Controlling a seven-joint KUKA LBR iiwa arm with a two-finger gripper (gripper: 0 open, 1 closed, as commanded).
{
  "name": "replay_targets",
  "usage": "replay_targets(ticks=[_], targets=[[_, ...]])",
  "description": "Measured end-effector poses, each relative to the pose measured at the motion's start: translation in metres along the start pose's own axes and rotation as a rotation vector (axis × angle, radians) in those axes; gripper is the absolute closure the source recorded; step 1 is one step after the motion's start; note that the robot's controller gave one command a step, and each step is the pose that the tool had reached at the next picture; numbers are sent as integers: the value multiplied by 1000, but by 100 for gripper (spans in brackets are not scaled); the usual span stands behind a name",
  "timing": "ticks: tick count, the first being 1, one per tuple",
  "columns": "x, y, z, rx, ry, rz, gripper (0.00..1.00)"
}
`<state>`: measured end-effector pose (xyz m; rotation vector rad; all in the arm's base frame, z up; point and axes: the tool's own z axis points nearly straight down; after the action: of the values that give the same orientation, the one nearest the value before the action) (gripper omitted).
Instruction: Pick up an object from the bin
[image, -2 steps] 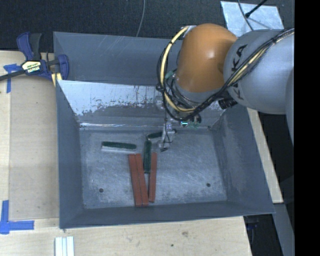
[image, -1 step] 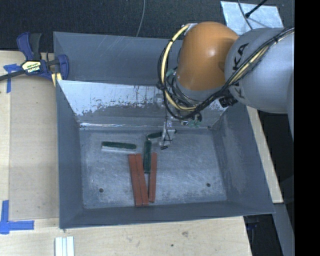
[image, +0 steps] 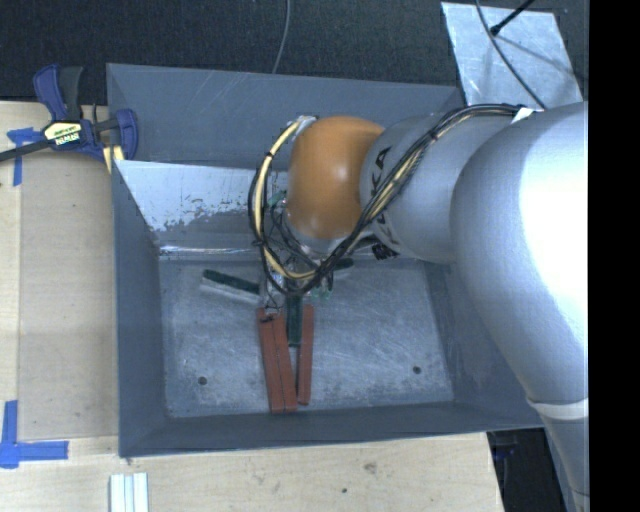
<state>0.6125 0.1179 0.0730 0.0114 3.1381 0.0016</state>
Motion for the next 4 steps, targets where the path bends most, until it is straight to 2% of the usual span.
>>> replay_targets(ticks=[1,2,3,4], targets=[[0,0,0,0,0,1,100],[-9,-7,-59,1,0,56,100],[-9,-7,-59,0,0,57,0],[-9,-7,-59,0,0,57,0]])
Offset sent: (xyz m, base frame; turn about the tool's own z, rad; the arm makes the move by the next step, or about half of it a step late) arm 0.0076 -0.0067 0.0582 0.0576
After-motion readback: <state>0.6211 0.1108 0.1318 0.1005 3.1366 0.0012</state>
